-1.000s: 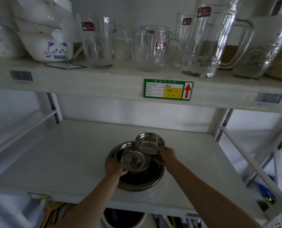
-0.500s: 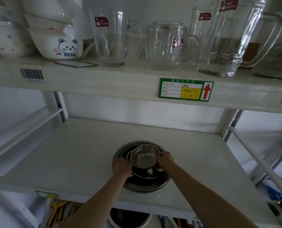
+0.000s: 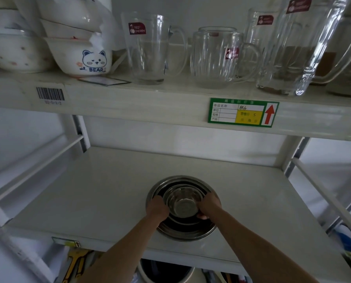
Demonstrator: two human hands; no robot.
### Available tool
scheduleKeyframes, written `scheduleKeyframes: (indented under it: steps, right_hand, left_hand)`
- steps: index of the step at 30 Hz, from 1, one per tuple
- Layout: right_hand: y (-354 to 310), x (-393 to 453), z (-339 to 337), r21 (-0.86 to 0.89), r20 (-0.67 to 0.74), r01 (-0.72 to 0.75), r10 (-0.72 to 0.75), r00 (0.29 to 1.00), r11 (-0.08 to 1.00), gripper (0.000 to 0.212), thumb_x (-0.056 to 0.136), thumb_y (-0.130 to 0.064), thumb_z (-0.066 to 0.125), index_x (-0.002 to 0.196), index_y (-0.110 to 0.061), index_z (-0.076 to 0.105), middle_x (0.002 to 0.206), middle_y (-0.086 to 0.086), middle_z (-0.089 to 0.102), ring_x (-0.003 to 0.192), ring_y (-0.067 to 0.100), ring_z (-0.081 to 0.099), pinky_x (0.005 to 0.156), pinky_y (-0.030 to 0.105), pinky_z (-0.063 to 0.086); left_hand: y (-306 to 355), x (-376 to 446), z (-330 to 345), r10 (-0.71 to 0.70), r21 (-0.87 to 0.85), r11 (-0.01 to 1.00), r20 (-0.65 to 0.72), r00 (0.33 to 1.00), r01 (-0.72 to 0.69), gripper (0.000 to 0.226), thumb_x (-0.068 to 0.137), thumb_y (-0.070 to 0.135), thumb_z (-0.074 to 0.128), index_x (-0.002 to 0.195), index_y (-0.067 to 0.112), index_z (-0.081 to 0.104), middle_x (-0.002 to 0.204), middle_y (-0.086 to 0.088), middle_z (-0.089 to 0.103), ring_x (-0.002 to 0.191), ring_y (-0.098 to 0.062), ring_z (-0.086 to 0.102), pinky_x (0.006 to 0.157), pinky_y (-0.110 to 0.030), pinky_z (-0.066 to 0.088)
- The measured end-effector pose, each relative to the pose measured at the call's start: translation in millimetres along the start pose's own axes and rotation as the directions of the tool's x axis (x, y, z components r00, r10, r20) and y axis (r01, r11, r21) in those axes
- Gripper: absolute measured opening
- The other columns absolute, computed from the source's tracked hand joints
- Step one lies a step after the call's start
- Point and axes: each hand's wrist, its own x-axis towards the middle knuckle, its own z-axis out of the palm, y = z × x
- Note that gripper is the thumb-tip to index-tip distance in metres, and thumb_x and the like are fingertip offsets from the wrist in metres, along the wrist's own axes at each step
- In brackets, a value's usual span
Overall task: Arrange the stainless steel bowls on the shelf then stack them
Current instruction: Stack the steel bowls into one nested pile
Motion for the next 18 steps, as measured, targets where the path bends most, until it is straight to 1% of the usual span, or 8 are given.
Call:
scheduleKeyframes:
  steps: [2,3,5,7,9,12,15,18]
  right_hand:
    - [-2,-3,0,-0.125,-0.021,0.004,-0.007,1.000,0.992,0.019,0.086,-0.012,0.063,0.068,-0.010,0.057,0.051,0.004,0.062,0.042,0.015,0.062,0.051,0.026,0.058]
    - [-3,-6,0,-0.195,-0.028,0.016,-0.022,0.999,0.981,0.021,0.083,-0.011,0.063,0.064,-0.011,0.056,0.054,0.005,0.062,0.052,0.020,0.064,0.060,0.030,0.060]
    - [-7,-13,-2,-0.286,-0.042,0.057,-0.071,0.997,0.957,0.019,0.082,-0.008,0.061,0.065,-0.011,0.053,0.073,0.010,0.064,0.075,0.026,0.067,0.066,0.031,0.054]
    - [-7,-17,-5,-0.345,-0.068,0.093,-0.124,0.990,0.934,0.007,0.086,-0.009,0.057,0.086,-0.006,0.063,0.097,0.015,0.068,0.096,0.029,0.067,0.072,0.032,0.049]
    - [-7,-18,-6,-0.380,-0.112,0.128,-0.183,0.977,0.916,0.024,0.090,-0.013,0.052,0.110,-0.006,0.063,0.116,0.014,0.066,0.109,0.032,0.063,0.082,0.035,0.050]
    - [-8,-21,-10,-0.438,-0.125,0.170,-0.247,0.961,0.883,0.027,0.093,-0.016,0.050,0.115,-0.008,0.063,0.121,0.013,0.064,0.111,0.032,0.062,0.086,0.037,0.051]
    - [-6,-19,-14,-0.466,-0.158,0.157,-0.256,0.954,0.871,0.034,0.091,-0.023,0.053,0.122,-0.013,0.059,0.125,0.011,0.060,0.116,0.030,0.058,0.089,0.037,0.049]
    - [-3,-14,-16,-0.508,-0.245,0.081,-0.234,0.941,0.857,0.052,0.087,-0.042,0.057,0.132,-0.017,0.048,0.135,0.008,0.047,0.127,0.027,0.045,0.100,0.043,0.039]
  left_hand:
    - [2,-7,-4,0.030,0.109,0.994,-0.011,0.999,-0.029,0.032,0.091,0.010,0.051,0.119,-0.003,0.056,0.125,-0.019,0.061,0.116,-0.032,0.059,0.095,-0.032,0.049]
    - [2,-7,-5,0.046,0.138,0.990,-0.029,0.999,-0.041,0.033,0.093,0.012,0.050,0.124,-0.001,0.052,0.131,-0.017,0.056,0.122,-0.030,0.054,0.098,-0.031,0.044]
    - [2,-8,-10,0.099,0.208,0.974,-0.059,0.993,-0.085,0.035,0.095,0.014,0.047,0.128,0.001,0.048,0.136,-0.016,0.052,0.128,-0.029,0.049,0.101,-0.030,0.040]
    - [2,-8,-18,0.134,0.252,0.962,-0.087,0.987,-0.109,0.034,0.092,0.014,0.050,0.124,0.001,0.053,0.132,-0.016,0.056,0.124,-0.030,0.052,0.099,-0.032,0.042]
    - [0,-7,-25,0.180,0.265,0.954,-0.128,0.975,-0.141,0.029,0.088,0.013,0.052,0.112,0.000,0.060,0.120,-0.017,0.064,0.115,-0.032,0.059,0.092,-0.033,0.046]
    - [-8,-4,-31,0.228,0.233,0.956,-0.205,0.952,-0.179,0.019,0.087,0.020,0.055,0.100,0.007,0.061,0.113,-0.015,0.064,0.108,-0.030,0.060,0.088,-0.034,0.046]
    - [-14,-2,-30,0.199,0.200,0.968,-0.255,0.946,-0.150,0.047,0.086,0.033,0.062,0.126,0.011,0.051,0.132,-0.012,0.048,0.123,-0.029,0.046,0.098,-0.036,0.042]
    - [-17,1,-26,0.050,0.129,0.991,-0.259,0.964,-0.017,0.085,0.080,0.045,0.069,0.147,0.013,0.028,0.150,-0.014,0.028,0.138,-0.032,0.032,0.108,-0.041,0.036]
